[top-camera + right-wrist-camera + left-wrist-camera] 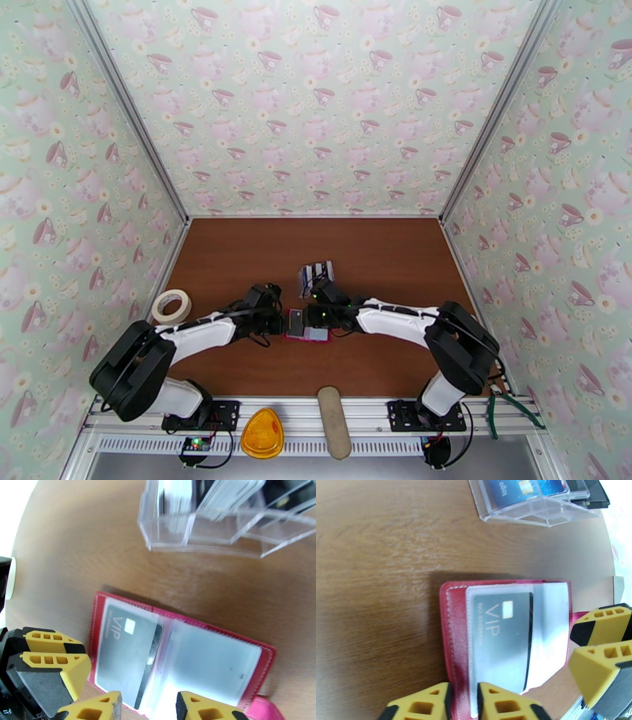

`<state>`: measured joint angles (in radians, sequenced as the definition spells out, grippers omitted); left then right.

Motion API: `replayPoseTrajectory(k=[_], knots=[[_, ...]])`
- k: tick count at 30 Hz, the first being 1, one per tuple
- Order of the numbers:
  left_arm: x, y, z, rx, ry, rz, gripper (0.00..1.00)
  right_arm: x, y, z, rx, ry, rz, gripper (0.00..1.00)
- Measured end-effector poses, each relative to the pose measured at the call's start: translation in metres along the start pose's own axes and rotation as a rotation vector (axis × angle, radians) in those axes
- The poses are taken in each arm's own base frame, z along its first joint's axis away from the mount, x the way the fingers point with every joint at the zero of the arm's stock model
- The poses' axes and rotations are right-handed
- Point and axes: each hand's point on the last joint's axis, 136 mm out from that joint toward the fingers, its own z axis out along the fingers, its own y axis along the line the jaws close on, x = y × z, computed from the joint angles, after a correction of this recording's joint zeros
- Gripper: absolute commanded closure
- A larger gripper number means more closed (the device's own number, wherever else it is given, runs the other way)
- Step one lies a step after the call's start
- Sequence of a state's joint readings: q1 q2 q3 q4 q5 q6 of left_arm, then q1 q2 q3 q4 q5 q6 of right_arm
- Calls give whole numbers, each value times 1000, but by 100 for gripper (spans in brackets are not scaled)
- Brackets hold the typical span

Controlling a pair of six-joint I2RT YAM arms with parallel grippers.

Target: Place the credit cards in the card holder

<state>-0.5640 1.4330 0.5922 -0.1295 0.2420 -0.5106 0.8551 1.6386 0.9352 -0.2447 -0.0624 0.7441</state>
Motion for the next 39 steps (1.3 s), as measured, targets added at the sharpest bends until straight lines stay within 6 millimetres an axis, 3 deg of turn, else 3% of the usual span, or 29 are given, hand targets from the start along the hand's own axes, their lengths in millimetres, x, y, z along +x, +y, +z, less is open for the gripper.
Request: replayPoseTrajectory(k=[8, 12, 22, 39], knots=[[-6, -17, -17, 73, -36, 17, 69, -8, -22, -13, 18, -31, 23, 61], [5, -21, -15, 111, -7, 12, 69, -8, -29, -12, 28, -30, 31, 62], [36, -10, -8, 117, 64, -23, 68, -11, -32, -11, 23, -28, 34, 63], [38, -10, -4, 126, 64, -24, 68, -7, -35, -3, 26, -4, 32, 63]])
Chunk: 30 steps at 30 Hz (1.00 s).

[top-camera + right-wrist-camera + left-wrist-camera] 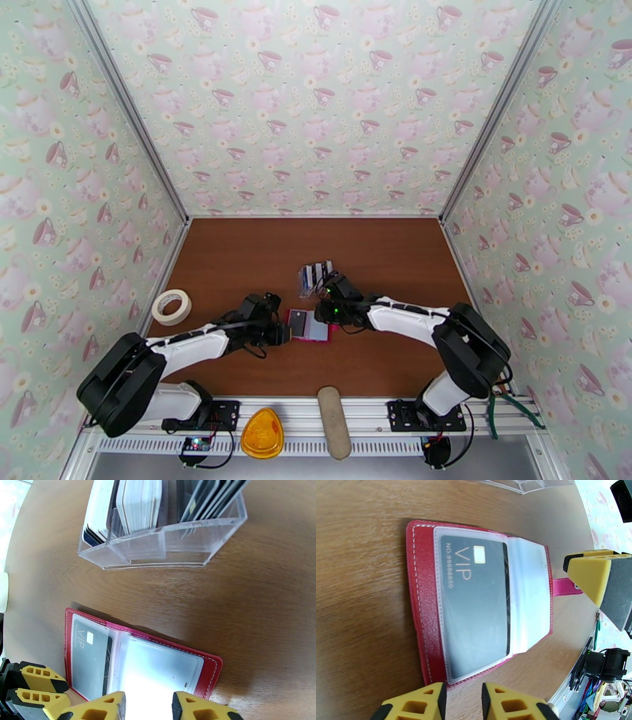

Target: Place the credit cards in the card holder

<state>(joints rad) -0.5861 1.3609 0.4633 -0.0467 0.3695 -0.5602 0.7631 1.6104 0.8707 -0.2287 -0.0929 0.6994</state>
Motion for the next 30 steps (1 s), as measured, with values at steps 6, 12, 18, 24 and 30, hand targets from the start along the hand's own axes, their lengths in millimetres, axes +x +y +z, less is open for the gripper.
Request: replayPoseTrajectory(k=[6, 12, 18, 24, 30], knots=[[1, 3, 3, -4, 0, 1, 68, 0, 2, 0, -11, 2, -6, 63], [1, 3, 4, 3, -10, 6, 68, -3, 5, 3, -27, 6, -7, 63], [0, 3, 4, 4, -11, 7, 68, -4, 6, 10, -19, 14, -12, 64], [0, 3, 4, 4, -11, 7, 68, 2, 0, 19, -1, 37, -10, 64], [1, 3, 4, 5, -12, 7, 68, 5, -3, 23, 8, 51, -8, 65]])
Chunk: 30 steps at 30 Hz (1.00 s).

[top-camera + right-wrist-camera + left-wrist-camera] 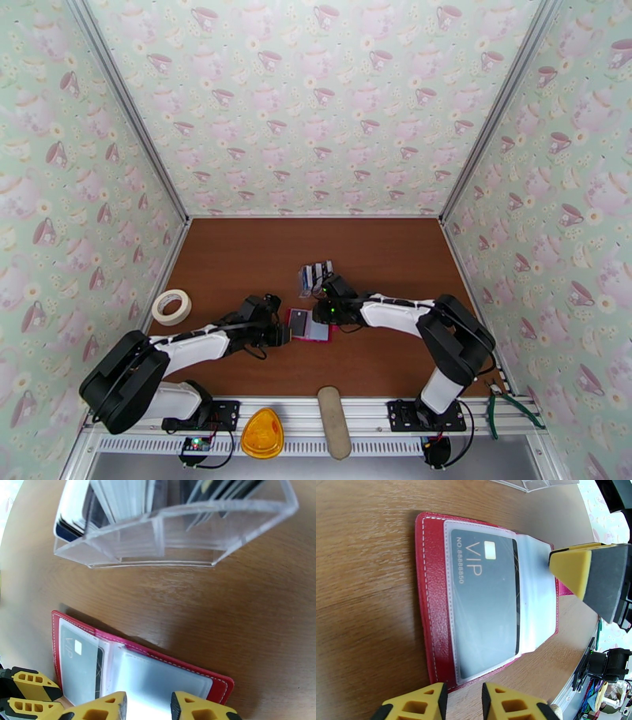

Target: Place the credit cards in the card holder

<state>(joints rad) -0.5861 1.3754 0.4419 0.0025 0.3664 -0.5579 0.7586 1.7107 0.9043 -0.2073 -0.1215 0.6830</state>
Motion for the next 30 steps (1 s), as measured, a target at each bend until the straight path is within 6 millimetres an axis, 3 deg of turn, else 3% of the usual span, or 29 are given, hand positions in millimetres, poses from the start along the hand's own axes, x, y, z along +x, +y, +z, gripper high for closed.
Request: replayPoseTrajectory(k=[16, 30], knots=[[0, -1, 0, 12, -7, 5, 66, 12, 22, 7, -65, 26, -25, 65], [-1, -9, 0, 54, -5, 14, 50, 18, 46, 16, -150, 39, -19, 66]])
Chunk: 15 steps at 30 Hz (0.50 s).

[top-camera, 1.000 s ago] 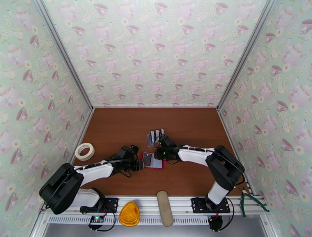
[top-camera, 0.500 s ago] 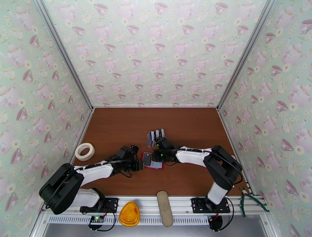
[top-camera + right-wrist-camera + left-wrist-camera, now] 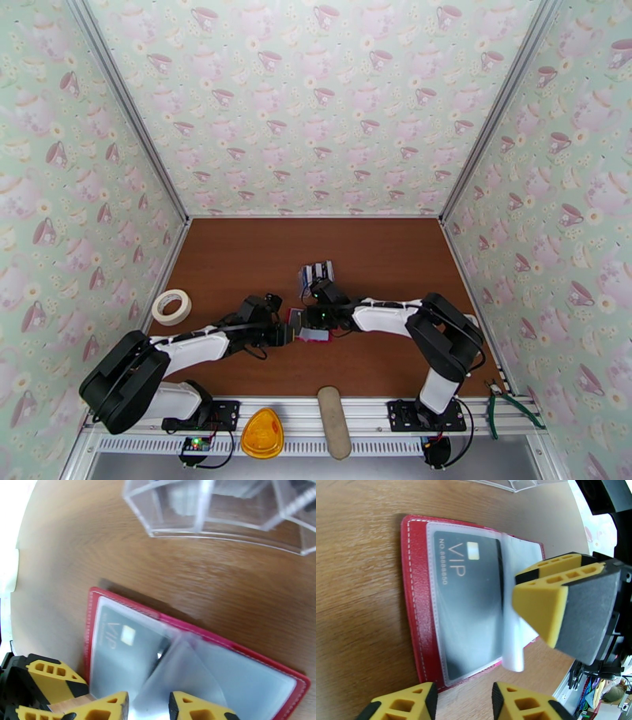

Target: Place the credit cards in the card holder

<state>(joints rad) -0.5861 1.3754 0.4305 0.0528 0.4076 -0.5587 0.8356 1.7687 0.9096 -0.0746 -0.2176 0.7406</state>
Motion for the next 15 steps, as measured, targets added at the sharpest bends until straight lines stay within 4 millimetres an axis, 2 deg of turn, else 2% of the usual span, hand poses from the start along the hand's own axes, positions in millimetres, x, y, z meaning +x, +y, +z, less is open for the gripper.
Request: replayPoseTrajectory(k=[7, 15], knots=[[-1, -5, 0, 25, -2, 8, 40, 1, 8, 2, -31, 1, 22, 66], [-2, -6, 1, 28, -1, 9, 39, -1, 21, 4, -93, 4, 43, 67]])
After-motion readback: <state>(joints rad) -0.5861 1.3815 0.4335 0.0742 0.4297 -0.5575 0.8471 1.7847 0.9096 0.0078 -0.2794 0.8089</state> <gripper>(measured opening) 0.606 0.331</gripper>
